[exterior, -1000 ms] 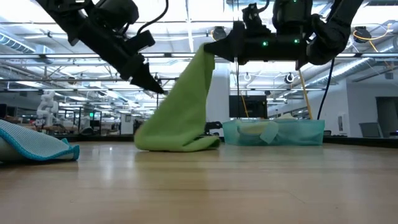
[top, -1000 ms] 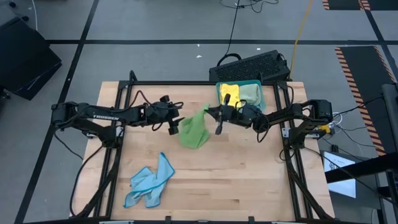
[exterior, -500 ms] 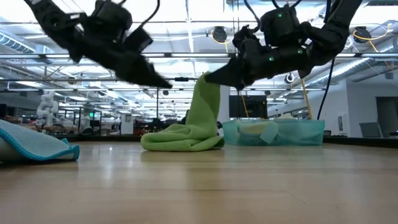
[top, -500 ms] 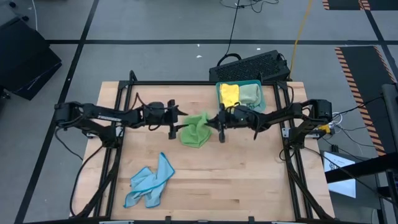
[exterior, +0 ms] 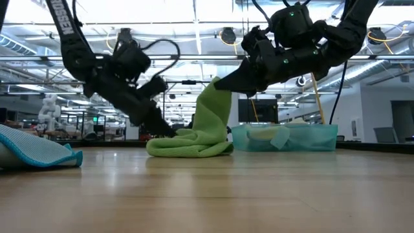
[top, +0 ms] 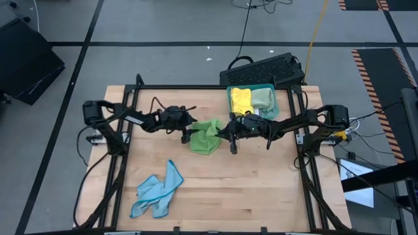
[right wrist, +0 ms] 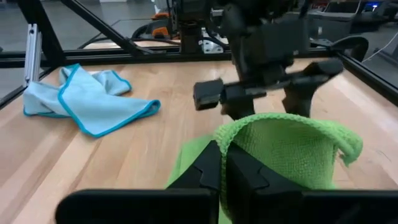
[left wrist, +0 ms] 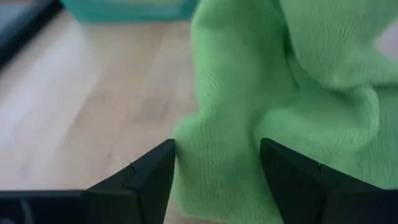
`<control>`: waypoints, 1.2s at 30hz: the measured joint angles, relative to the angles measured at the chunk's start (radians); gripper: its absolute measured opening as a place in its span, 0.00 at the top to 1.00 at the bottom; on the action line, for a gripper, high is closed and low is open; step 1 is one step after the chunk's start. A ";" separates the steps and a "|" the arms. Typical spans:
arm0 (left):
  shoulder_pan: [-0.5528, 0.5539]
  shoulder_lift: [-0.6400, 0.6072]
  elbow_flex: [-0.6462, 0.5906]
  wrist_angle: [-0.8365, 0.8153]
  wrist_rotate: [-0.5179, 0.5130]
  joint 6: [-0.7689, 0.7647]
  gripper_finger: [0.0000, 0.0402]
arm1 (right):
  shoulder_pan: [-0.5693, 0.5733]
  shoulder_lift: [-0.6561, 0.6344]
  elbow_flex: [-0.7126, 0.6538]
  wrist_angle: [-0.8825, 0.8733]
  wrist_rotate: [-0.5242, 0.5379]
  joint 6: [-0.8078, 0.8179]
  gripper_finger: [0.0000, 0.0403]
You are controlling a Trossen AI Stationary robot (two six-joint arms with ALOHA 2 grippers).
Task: Fold microfiber towels
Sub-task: Fold the green microfiber cloth
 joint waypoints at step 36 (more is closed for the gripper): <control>-0.420 -0.602 0.001 -0.360 -0.297 0.018 0.98 | -0.008 0.000 0.000 -0.015 0.331 0.110 0.98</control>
